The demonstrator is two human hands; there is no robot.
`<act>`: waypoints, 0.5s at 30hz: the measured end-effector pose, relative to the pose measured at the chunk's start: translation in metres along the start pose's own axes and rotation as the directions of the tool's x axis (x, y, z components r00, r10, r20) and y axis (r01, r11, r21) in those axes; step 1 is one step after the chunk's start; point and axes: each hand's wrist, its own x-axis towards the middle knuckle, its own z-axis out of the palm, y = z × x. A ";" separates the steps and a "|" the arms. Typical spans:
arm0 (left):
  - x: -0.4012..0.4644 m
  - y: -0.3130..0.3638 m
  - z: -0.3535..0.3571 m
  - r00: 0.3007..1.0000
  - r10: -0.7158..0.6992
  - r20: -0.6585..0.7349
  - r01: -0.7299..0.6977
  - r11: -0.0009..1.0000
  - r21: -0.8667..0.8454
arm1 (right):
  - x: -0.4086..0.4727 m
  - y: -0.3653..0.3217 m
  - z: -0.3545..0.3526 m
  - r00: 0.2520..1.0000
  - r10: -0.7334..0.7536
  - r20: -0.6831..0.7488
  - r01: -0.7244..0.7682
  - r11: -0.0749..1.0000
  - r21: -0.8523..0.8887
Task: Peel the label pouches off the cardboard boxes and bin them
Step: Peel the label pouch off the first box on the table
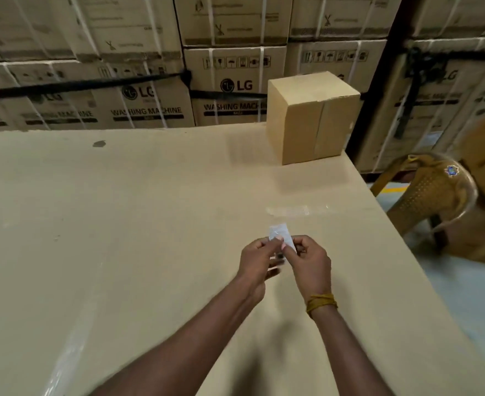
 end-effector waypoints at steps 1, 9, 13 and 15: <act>-0.014 -0.010 -0.010 0.999 -0.018 -0.029 0.018 1.000 0.014 | -0.020 0.002 0.003 1.000 0.002 -0.014 -0.002 0.999 -0.039; -0.125 -0.063 -0.088 0.986 -0.106 0.130 0.112 0.993 -0.045 | -0.166 0.006 0.018 0.950 -0.309 -0.048 0.231 0.798 -0.556; -0.172 -0.086 -0.116 0.979 -0.135 0.153 0.153 0.982 -0.115 | -0.233 0.015 0.023 0.889 -0.458 -0.030 0.312 0.651 -0.692; -0.189 -0.101 -0.126 0.983 -0.127 0.133 0.147 0.977 -0.155 | -0.263 0.017 0.022 0.872 -0.489 -0.017 0.323 0.601 -0.731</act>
